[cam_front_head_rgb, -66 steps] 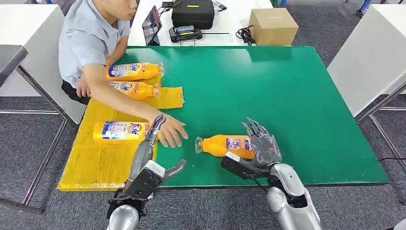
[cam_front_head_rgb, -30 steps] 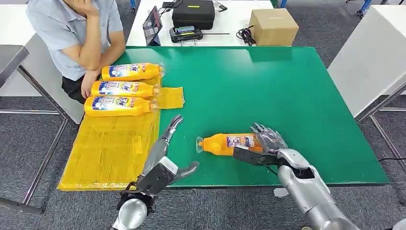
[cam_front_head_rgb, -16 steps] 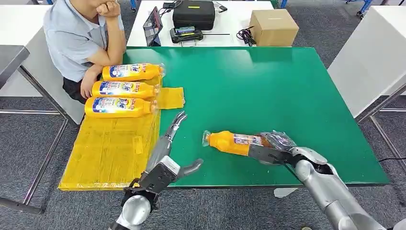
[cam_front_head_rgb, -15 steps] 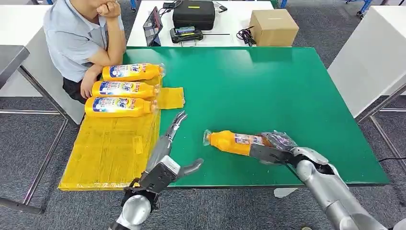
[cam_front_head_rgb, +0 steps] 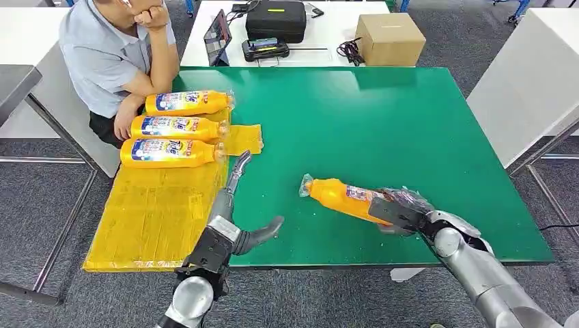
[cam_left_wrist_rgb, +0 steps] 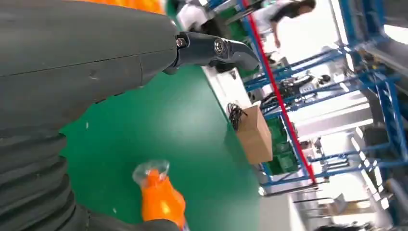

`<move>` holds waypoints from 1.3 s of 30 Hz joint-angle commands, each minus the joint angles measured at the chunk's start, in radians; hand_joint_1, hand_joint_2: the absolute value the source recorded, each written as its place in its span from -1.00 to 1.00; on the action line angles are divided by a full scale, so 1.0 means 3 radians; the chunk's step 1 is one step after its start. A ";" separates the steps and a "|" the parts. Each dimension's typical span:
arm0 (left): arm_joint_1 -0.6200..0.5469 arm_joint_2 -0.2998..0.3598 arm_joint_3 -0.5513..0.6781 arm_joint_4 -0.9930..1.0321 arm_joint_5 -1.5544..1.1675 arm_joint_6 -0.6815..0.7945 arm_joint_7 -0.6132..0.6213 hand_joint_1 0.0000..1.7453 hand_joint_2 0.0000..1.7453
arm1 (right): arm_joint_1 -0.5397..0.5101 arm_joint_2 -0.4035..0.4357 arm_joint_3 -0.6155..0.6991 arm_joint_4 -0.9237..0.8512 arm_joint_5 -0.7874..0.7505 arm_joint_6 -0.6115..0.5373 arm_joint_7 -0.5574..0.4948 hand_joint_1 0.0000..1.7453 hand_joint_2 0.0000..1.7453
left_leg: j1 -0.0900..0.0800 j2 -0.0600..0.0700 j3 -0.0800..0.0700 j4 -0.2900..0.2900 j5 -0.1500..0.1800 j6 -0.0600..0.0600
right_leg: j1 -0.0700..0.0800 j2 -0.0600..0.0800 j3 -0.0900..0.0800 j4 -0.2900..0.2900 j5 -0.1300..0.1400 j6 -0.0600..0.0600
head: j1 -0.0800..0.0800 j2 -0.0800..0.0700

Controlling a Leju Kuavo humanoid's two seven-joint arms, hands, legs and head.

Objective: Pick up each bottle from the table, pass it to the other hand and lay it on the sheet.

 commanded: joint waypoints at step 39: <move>-0.0834 -0.0049 0.0321 0.1406 0.2451 -0.0180 -0.0622 -1.00 1.00 | -0.0720 0.1384 0.0389 0.0237 -0.1039 0.0329 -0.0163 1.00 1.00 | 0.0007 0.0008 -0.0006 0.0002 -0.0002 -0.0010 | 0.0006 0.0004 -0.0006 0.0005 -0.0002 -0.0011 | 0.0001 0.0000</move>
